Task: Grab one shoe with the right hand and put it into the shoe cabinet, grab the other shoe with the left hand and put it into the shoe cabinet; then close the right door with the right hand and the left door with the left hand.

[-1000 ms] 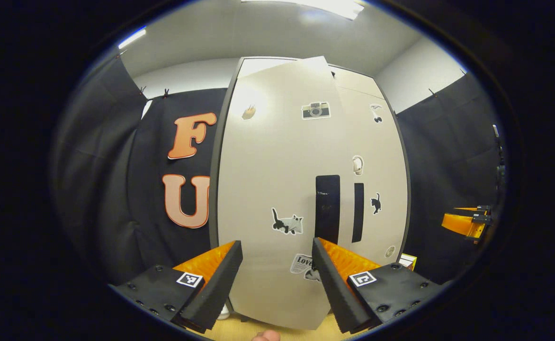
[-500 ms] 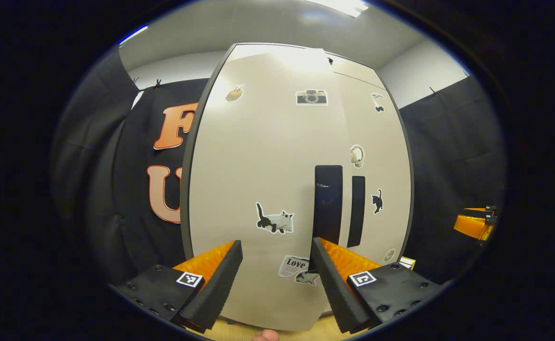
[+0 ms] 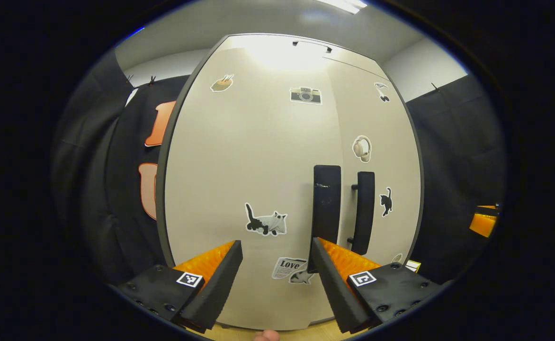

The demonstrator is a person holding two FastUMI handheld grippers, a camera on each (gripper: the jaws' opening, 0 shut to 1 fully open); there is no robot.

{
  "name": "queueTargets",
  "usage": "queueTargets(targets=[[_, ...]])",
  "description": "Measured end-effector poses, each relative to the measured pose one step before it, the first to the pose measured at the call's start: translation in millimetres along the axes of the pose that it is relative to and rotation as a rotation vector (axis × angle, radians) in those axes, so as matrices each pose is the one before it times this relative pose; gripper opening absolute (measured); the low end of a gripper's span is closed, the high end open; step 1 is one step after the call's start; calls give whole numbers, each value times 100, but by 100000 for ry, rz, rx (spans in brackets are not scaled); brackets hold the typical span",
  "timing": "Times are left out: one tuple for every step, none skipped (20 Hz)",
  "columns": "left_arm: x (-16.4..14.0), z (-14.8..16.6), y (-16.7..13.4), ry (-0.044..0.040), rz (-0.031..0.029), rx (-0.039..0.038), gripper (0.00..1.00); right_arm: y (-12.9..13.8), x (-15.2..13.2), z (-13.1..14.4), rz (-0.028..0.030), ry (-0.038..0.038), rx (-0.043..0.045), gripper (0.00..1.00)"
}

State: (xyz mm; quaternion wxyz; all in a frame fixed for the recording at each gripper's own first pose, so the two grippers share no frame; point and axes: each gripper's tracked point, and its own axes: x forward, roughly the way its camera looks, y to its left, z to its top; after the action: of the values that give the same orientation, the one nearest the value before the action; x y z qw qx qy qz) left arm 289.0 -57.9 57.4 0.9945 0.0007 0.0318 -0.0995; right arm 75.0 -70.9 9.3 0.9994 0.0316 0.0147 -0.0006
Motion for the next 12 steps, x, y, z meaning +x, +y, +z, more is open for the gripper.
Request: queueTargets(targets=[[243, 19, 42, -211, -10, 71, 96, -185, -78, -64, -350, -77, -173, 92], [269, -61, -113, -226, 161, -90, 96, -148, 76, 4, -251, -206, -77, 92], [160, -3, -14, -78, 261, -254, 96, -152, 152, -67, -177, 302, 60, 92], [96, -141, 52, 43, 186, -205, 96, -15, 2, -202, 194, 565, 195, 92], [92, -11, -21, 150, 187, -225, 96, -10, 64, 43, 50, 98, 93, 92], [-33, -55, 119, 149, 212, -259, 96, -55, 28, 77, -131, -240, -306, 92], [-89, -7, 86, 192, 43, -56, 97, -63, -59, 175, -209, -302, -642, 92], [-302, 156, 49, -112, 133, -172, 97, -8, -95, 92, -123, -251, -482, 92], [-383, 360, 58, -653, -302, -643, 97, 57, -20, 71, 236, -218, -296, 92], [-541, 391, 71, -936, -118, -528, 97, 68, 10, 215, 139, -236, -339, 92], [-630, 463, 118, -842, 141, -42, 97, -61, -131, 123, -86, -195, -186, 92], [-750, 341, 114, -409, 398, 582, 96, 35, -64, 117, 182, -293, 184, 92]])
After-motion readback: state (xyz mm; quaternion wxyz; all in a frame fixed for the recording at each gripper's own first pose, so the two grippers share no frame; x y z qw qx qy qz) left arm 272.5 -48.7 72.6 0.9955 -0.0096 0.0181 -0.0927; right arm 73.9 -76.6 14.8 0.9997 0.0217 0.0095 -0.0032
